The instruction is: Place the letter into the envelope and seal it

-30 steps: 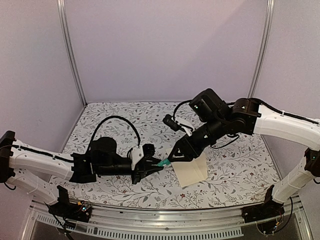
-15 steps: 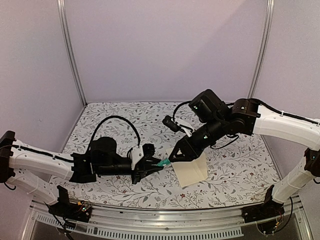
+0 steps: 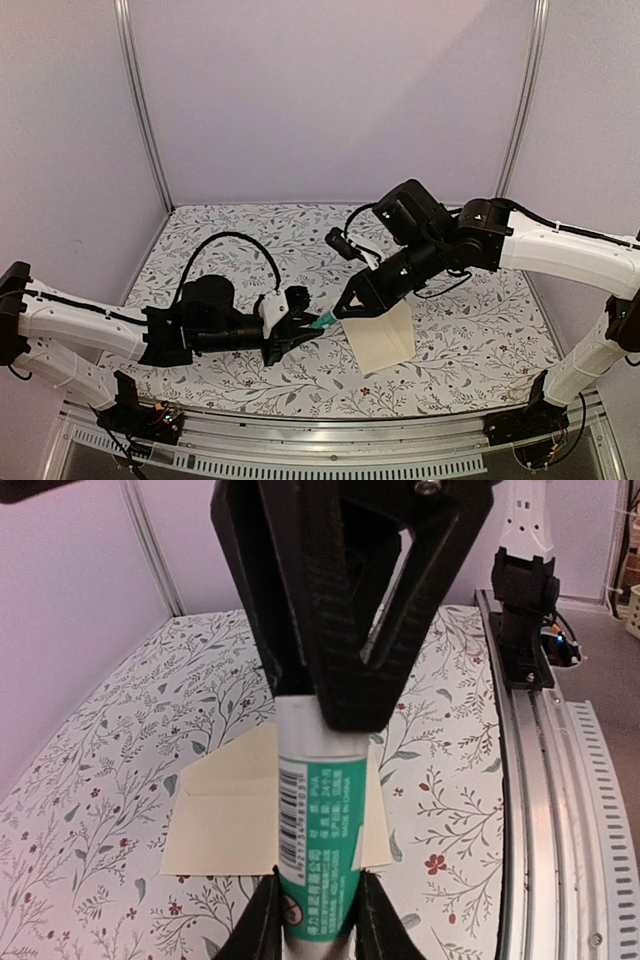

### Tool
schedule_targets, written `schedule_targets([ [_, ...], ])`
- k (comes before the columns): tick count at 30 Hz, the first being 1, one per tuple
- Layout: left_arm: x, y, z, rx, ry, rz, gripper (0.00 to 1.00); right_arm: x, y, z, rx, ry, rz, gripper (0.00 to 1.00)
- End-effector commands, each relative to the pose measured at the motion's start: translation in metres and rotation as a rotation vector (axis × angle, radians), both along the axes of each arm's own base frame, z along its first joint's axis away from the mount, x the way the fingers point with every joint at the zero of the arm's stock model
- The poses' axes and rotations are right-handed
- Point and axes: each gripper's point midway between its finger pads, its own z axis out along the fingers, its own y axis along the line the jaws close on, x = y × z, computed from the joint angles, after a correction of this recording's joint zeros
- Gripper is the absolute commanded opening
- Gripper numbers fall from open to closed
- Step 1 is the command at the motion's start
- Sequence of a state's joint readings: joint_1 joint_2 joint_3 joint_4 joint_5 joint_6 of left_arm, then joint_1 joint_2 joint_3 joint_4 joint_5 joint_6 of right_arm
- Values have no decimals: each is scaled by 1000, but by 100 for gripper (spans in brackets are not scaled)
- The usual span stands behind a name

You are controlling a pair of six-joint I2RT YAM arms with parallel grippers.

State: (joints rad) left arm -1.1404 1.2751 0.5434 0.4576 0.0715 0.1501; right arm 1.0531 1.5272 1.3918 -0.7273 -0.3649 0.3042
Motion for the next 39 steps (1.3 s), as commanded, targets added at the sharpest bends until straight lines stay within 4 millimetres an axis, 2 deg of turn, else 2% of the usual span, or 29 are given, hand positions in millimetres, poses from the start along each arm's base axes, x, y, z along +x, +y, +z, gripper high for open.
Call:
schedule_targets([
  [1,26,9,18,-43,-74,149,0,3,5,-18,-28,103,-90,5],
  [5,31,11,17,-25,-118,208,0,1,12,-16,3,189,-122,4],
  [8,32,10,14,-8,-128,218,0,5,13,-10,12,190,-154,9],
  [11,32,10,13,-2,-129,215,0,10,11,-6,6,164,-167,31],
  [13,31,9,13,-3,-130,211,0,11,9,-5,8,162,-164,50],
  [15,30,9,12,2,-129,208,0,10,10,-4,14,162,-148,56],
  [21,27,5,13,4,-128,195,0,8,15,-9,16,169,-122,58],
  [32,23,1,12,8,-132,177,0,29,29,-13,18,109,-159,56],
  [39,23,2,13,3,-136,179,0,33,34,-19,17,109,-159,46],
])
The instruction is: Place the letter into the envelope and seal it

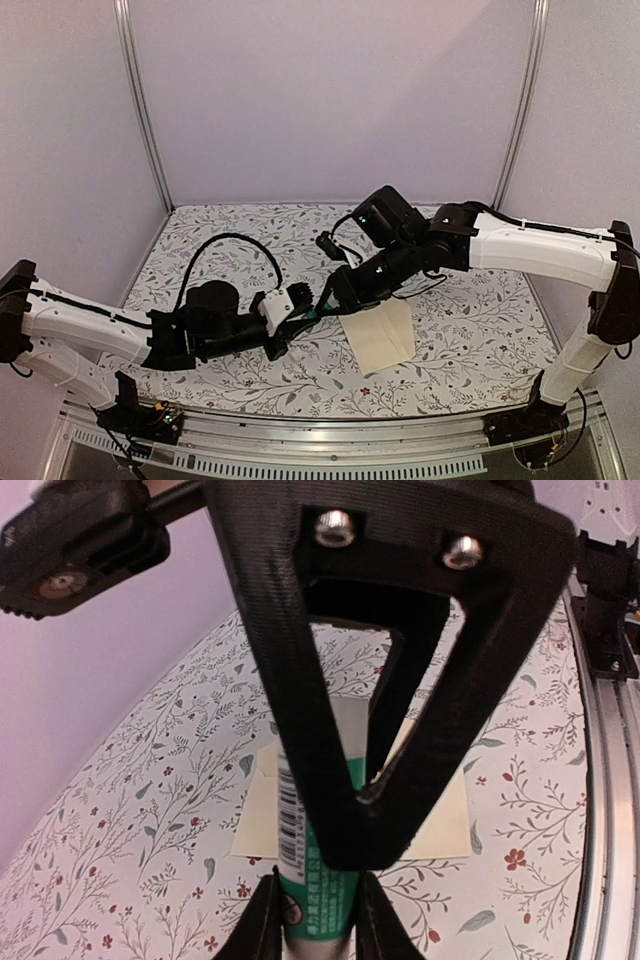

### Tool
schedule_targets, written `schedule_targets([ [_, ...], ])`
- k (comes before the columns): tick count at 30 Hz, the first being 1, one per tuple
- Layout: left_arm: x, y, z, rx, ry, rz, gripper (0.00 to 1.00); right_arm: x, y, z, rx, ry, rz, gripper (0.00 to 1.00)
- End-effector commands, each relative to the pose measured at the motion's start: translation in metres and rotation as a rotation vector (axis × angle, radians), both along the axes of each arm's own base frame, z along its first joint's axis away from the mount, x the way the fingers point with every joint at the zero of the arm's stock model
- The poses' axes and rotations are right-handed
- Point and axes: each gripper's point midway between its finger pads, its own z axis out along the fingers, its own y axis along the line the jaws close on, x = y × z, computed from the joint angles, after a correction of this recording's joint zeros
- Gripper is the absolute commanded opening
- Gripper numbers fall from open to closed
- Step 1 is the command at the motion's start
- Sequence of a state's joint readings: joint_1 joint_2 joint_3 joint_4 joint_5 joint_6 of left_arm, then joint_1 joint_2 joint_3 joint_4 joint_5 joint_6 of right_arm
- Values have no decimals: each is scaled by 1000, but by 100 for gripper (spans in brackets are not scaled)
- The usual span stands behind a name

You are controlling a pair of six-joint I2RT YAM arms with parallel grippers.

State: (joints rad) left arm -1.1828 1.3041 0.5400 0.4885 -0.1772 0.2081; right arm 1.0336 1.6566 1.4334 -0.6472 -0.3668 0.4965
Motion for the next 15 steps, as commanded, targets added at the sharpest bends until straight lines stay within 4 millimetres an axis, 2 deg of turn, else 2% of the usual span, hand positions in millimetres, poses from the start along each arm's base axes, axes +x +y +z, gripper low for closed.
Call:
schedule_targets([
  [1,-2,-7,18,-48,-29,-8,0,9,8,4,20,-34,-5,45],
  [11,-3,-7,17,-47,-29,-18,0,8,9,0,28,-39,6,30],
  [15,-7,-8,17,-46,-29,-39,0,7,8,-6,27,-37,14,15],
])
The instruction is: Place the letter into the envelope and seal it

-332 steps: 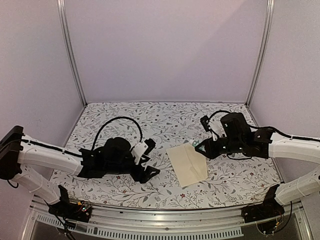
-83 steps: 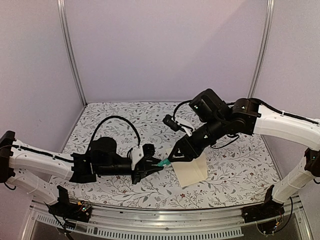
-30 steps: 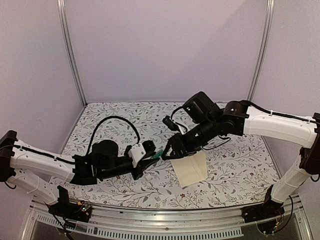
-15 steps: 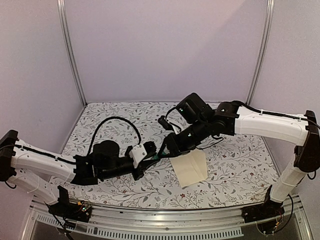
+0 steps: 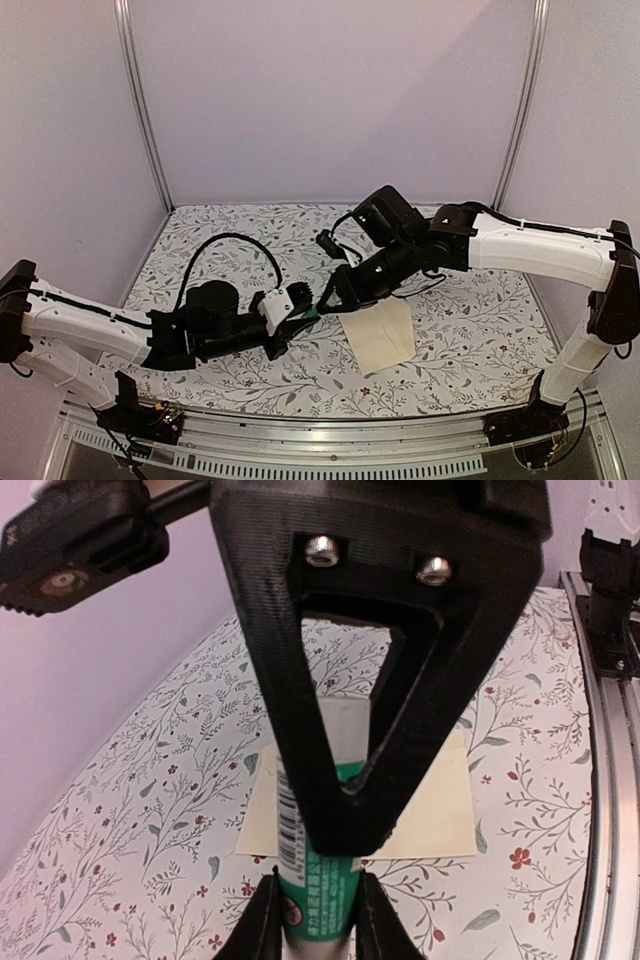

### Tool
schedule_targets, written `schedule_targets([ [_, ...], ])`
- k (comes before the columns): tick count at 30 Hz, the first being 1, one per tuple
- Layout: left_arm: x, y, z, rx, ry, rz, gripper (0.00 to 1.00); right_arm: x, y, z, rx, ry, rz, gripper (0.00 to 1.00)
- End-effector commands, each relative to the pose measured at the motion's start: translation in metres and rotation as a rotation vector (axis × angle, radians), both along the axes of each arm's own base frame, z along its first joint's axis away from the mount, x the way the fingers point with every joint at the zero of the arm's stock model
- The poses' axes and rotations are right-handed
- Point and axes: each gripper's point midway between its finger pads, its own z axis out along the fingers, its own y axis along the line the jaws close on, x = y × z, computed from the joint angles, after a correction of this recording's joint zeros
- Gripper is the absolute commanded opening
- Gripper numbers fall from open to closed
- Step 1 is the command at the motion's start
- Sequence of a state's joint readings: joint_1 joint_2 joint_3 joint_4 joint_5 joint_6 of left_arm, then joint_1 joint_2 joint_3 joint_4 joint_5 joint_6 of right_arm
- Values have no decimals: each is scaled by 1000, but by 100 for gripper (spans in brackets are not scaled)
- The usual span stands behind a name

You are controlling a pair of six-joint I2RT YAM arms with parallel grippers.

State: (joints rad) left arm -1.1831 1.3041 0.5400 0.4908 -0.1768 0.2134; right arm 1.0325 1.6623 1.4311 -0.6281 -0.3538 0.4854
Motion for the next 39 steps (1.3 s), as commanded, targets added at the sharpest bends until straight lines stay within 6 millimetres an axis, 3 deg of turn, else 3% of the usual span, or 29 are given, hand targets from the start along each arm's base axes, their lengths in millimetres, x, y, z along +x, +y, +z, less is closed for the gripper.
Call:
schedule_targets([
  [1,-8,-8,16,-45,-22,-43,0,3,5,-7,19,-16,15,12],
  [4,-10,-8,15,-37,-17,-53,5,2,2,-11,20,-18,15,2],
  [8,-11,-9,12,-25,10,-52,38,4,-10,-15,23,-38,-7,0],
  [12,-9,-6,13,-43,36,-32,66,8,-35,-28,-3,-86,-66,0],
  [13,-8,-5,13,-46,44,-22,78,9,-42,-27,0,-108,-84,0],
  [15,-7,-3,11,-43,66,1,89,10,-53,-32,-2,-132,-110,0],
  [19,4,6,2,-33,140,109,90,14,-73,-27,36,-198,-153,0],
  [25,-7,27,-35,3,319,188,82,21,-94,-18,82,-276,-190,0],
  [32,-19,53,-75,27,466,258,79,22,-98,-22,88,-305,-184,0],
  [39,-20,56,-104,75,549,311,71,22,-105,-27,84,-323,-200,0],
])
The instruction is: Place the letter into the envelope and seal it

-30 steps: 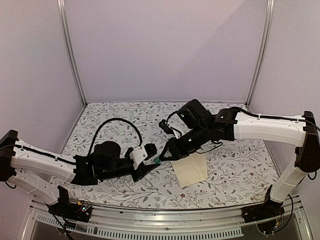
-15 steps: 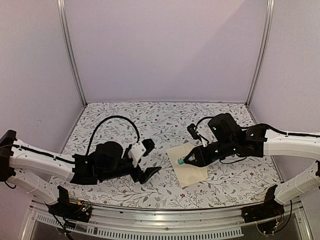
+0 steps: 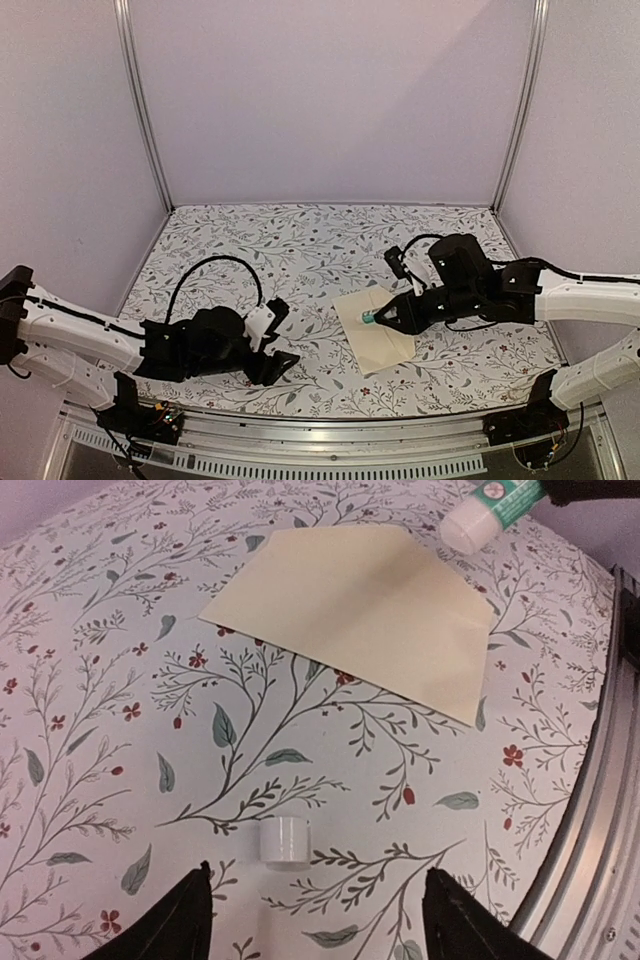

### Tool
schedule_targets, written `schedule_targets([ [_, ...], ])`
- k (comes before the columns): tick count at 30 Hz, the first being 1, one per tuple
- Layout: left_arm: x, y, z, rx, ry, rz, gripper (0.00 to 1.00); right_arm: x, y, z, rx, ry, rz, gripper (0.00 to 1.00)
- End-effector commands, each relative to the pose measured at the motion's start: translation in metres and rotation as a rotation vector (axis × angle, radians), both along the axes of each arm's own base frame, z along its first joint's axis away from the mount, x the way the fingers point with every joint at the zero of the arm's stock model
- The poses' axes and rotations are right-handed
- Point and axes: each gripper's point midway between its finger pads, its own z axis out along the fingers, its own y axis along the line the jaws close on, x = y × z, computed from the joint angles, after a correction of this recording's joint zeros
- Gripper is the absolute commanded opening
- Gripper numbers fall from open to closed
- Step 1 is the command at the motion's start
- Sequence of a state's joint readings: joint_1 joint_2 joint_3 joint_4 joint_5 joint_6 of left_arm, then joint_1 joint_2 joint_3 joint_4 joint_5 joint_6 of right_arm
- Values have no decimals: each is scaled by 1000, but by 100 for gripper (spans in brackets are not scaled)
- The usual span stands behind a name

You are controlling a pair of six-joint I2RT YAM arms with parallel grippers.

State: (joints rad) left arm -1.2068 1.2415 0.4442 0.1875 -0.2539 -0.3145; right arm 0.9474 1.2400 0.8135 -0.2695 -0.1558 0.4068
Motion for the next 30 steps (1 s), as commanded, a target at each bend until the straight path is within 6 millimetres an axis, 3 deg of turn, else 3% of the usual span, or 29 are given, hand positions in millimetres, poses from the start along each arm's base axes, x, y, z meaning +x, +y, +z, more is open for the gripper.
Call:
schedule_targets([
  [1,-3,2,-25,51,73,44,70,7,-5,14,34,-67,-26,0],
  [7,6,-2,-54,173,94,90,61,6,-6,12,35,-67,-23,0],
  [16,15,-3,-73,223,80,115,49,3,-7,13,45,-67,-14,0],
  [30,19,-7,-77,228,62,88,36,3,-6,11,44,-63,-11,0],
])
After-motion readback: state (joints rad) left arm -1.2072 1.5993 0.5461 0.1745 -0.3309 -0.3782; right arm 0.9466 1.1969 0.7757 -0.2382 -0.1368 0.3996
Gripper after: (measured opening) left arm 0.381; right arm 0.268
